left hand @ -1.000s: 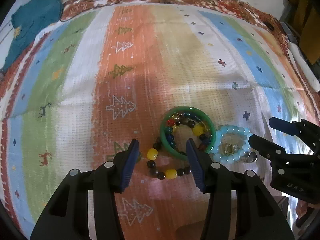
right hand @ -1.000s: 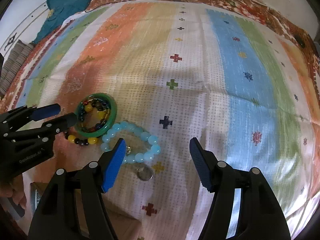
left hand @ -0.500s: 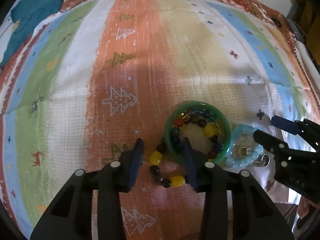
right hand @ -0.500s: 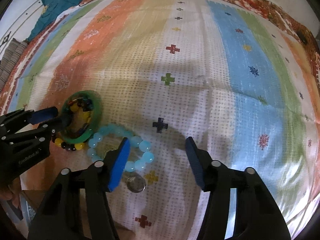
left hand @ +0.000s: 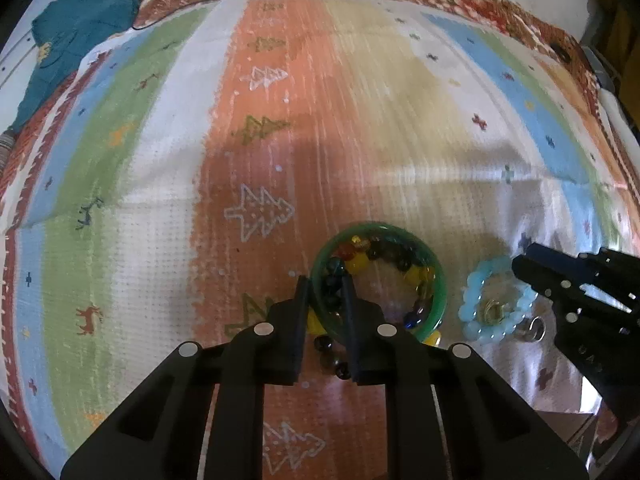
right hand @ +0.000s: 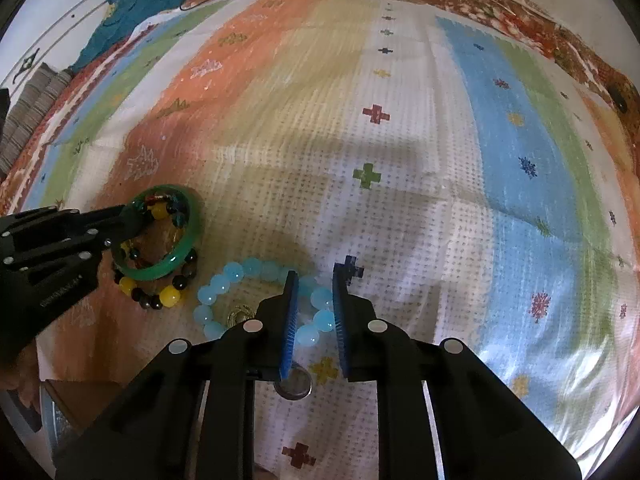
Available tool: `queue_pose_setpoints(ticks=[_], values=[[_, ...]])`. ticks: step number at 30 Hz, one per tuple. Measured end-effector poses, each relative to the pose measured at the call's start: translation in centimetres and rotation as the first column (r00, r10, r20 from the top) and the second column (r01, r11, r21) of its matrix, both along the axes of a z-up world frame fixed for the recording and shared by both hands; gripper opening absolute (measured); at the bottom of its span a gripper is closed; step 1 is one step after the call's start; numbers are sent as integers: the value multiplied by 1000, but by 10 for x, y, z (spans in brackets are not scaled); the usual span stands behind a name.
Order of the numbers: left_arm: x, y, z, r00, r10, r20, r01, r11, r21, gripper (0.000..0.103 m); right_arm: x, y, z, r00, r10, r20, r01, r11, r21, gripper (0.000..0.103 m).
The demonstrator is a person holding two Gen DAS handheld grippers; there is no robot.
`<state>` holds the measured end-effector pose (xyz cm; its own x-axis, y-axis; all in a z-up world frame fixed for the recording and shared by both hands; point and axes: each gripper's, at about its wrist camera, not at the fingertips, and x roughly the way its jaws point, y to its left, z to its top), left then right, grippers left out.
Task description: Organize jewelry
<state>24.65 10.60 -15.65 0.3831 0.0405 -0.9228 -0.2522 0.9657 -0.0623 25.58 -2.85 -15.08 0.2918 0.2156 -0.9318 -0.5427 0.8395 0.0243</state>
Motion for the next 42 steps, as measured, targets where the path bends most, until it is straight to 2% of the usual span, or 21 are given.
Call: queue_pose_setpoints(ticks=[1, 2, 7, 12, 17, 18, 20, 22, 28, 32, 33, 34, 37, 42], values=[[-1, 1, 3, 1000, 3, 6, -3, 1000, -1, 12, 0, -1, 1, 1000, -2, 10, 2, 1000, -2, 6], [-1, 1, 5, 1000, 5, 11, -5, 1000, 1, 8, 1, -1, 3, 1000, -6, 30, 7, 1000, -7, 1], [0, 2, 8, 1000, 5, 15, -5, 1000, -5, 7, 3, -3, 5, 1000, -8, 26, 8, 1000, 1, 1], [1, 2, 8, 1000, 3, 13, -3, 1000, -7, 7, 7, -5, 6, 999, -32, -18, 32, 999, 27, 1], [2, 4, 8, 1000, 15, 12, -15, 1000, -20, 8, 7, -6, 6, 999, -36, -15, 37, 999, 19, 1], [2, 4, 8, 1000, 19, 13, -19, 1000, -22, 9, 7, -6, 6, 999, -37, -16, 38, 999, 20, 1], [2, 5, 8, 1000, 24, 9, -24, 999, -37, 18, 7, -6, 6, 999, -41, -14, 41, 999, 17, 1], [2, 7, 9, 1000, 30, 10, -29, 999, -45, 23, 6, -7, 7, 999, -42, -9, 42, 999, 22, 1], [1, 7, 6, 1000, 29, 3, -29, 997, -67, 25, 7, -9, 8, 999, -48, -9, 48, 998, 27, 1], [2, 3, 1, 1000, 14, -13, -15, 998, -55, 25, 9, -11, 8, 998, -54, -14, 55, 998, 28, 1], [2, 2, -1, 1000, 14, -19, -15, 998, -53, 25, 9, -11, 8, 998, -56, -15, 57, 998, 32, 15], [2, 2, -2, 1000, 14, -22, -15, 998, -53, 25, 9, -12, 9, 998, -57, -15, 58, 998, 40, 45], [2, 2, -5, 1000, 12, -28, -14, 999, -47, 17, 7, -10, 13, 999, -49, 4, 48, 998, 49, 47], [1, 0, -4, 1000, 4, -28, -6, 999, -38, 15, 5, -6, 8, 999, -34, -14, 34, 999, 38, 47]])
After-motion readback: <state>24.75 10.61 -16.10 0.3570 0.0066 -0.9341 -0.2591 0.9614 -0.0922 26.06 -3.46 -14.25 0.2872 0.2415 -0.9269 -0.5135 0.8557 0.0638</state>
